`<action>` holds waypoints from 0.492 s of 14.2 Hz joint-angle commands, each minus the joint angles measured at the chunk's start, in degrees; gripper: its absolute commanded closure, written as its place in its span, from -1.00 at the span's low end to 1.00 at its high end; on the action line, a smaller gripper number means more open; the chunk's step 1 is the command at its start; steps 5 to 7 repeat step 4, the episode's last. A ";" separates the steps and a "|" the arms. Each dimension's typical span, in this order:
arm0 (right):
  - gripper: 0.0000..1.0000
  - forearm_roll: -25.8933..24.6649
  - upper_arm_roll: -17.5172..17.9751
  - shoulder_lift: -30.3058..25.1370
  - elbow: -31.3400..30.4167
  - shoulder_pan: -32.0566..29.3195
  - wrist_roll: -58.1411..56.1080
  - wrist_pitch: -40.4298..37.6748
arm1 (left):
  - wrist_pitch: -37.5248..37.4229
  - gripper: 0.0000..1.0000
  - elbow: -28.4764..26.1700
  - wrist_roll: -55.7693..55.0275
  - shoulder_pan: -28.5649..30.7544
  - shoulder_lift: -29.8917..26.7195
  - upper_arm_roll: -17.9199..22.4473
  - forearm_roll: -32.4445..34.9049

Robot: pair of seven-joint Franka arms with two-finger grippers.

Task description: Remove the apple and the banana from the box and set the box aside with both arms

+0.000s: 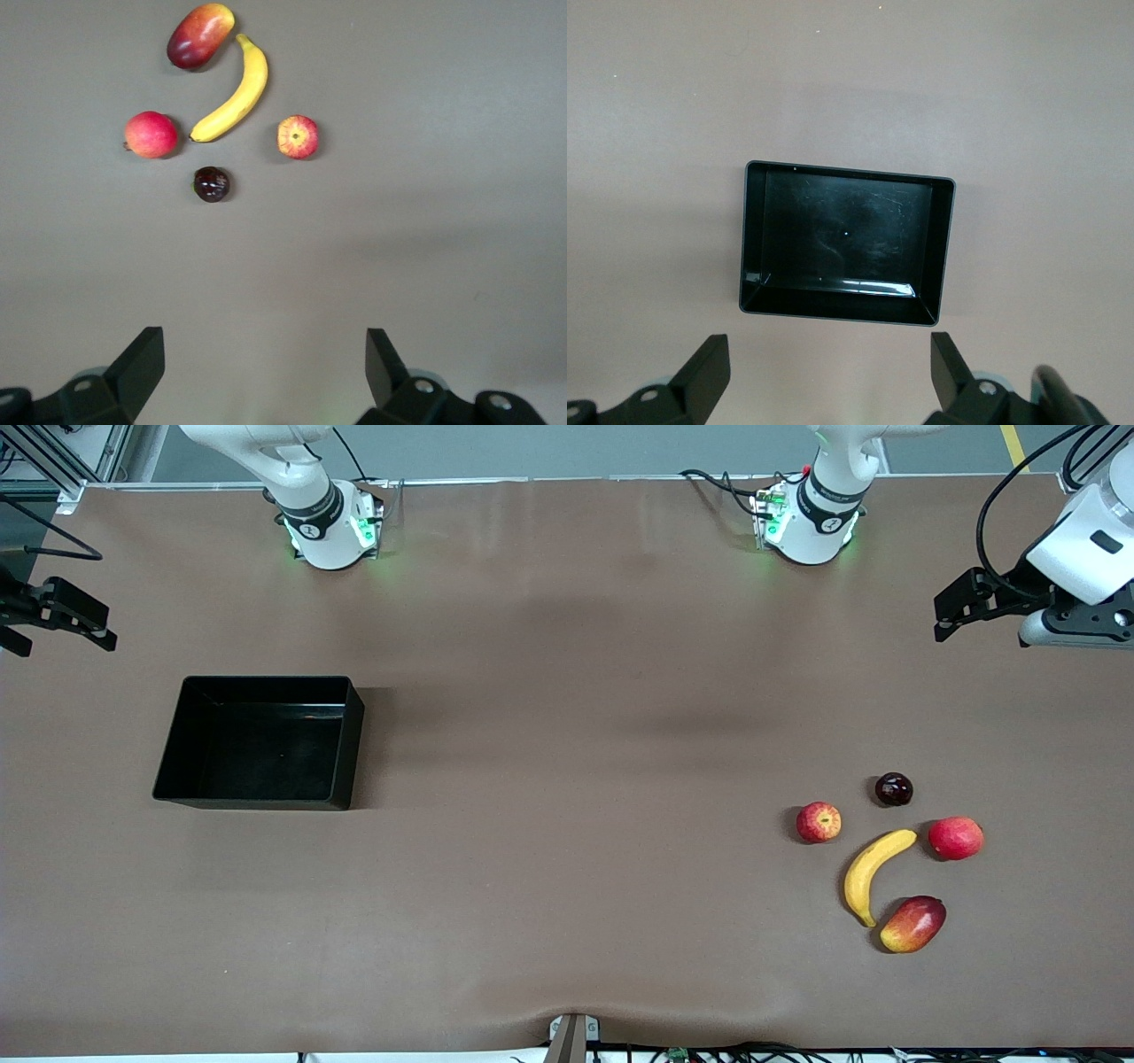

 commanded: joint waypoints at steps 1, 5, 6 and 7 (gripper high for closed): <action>-1.00 1.47 0.36 0.05 0.72 -1.36 -0.52 -2.12 | -1.14 -1.00 0.65 -0.14 0.12 -0.35 0.23 -1.46; -1.00 1.64 0.44 0.05 0.36 -1.36 -0.43 -2.31 | -1.23 -1.00 1.18 -0.40 0.12 -0.35 0.23 -1.37; -1.00 1.64 0.44 0.05 0.36 -1.36 -0.43 -2.31 | -1.23 -1.00 1.18 -0.40 0.12 -0.35 0.23 -1.37; -1.00 1.64 0.44 0.05 0.36 -1.36 -0.43 -2.31 | -1.23 -1.00 1.18 -0.40 0.12 -0.35 0.23 -1.37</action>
